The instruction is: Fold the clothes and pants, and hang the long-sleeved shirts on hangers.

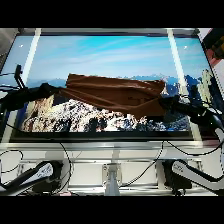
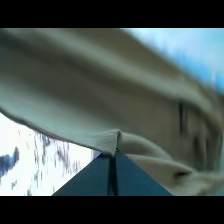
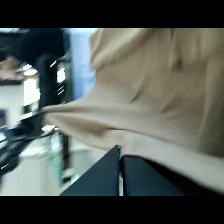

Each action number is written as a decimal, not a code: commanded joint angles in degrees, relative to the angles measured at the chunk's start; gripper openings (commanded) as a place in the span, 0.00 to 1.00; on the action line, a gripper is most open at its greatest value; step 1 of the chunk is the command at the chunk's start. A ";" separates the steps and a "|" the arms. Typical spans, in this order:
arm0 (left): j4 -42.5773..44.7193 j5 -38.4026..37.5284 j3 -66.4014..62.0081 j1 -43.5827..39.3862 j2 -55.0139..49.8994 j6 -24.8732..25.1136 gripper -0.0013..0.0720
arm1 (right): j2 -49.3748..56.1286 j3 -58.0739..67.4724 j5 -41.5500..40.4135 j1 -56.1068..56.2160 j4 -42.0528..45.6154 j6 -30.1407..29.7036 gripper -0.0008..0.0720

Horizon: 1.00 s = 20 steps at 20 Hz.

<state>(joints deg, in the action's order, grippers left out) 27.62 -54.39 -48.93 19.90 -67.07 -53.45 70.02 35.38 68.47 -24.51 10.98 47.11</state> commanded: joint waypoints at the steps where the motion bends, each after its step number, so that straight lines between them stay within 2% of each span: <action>1: -4.11 13.05 -0.24 -2.38 0.04 3.96 0.03 | 0.00 6.95 -19.87 9.49 0.24 -1.33 0.03; 3: -4.11 21.62 -0.31 -5.86 0.04 5.14 0.03 | 0.02 12.59 -30.91 14.01 4.68 1.09 0.03; 5: -4.11 33.86 -0.31 -9.64 0.02 5.09 0.03 | 0.04 16.83 -41.86 16.55 9.75 6.19 0.03; 7: -4.11 47.89 -0.31 -13.66 -0.37 5.07 0.03 | 0.46 19.19 -51.23 18.01 11.96 7.91 0.03; 9: -4.09 57.88 -0.31 -17.38 -2.10 5.05 0.03 | 2.56 20.59 -54.66 19.19 11.85 7.91 0.03; 11: -4.07 64.52 -0.31 -21.22 -5.46 5.05 0.03 | 6.71 21.53 -55.21 20.68 11.85 7.91 0.03; 14: -3.63 70.20 -1.18 -25.14 -11.74 4.85 0.03 | 13.14 21.92 -58.95 22.49 11.19 8.41 0.03; 17: -3.65 70.23 -5.03 -26.64 -18.84 4.83 0.03 | 17.99 22.01 -58.88 23.21 11.08 11.85 0.03; 20: -3.65 69.42 -9.60 -27.06 -25.00 4.85 0.03 | 19.82 22.01 -58.86 23.91 11.37 12.28 0.03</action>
<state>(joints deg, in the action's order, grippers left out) 23.70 13.82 -55.13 -6.11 -86.70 -48.53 87.22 57.21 10.44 -1.39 22.04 58.08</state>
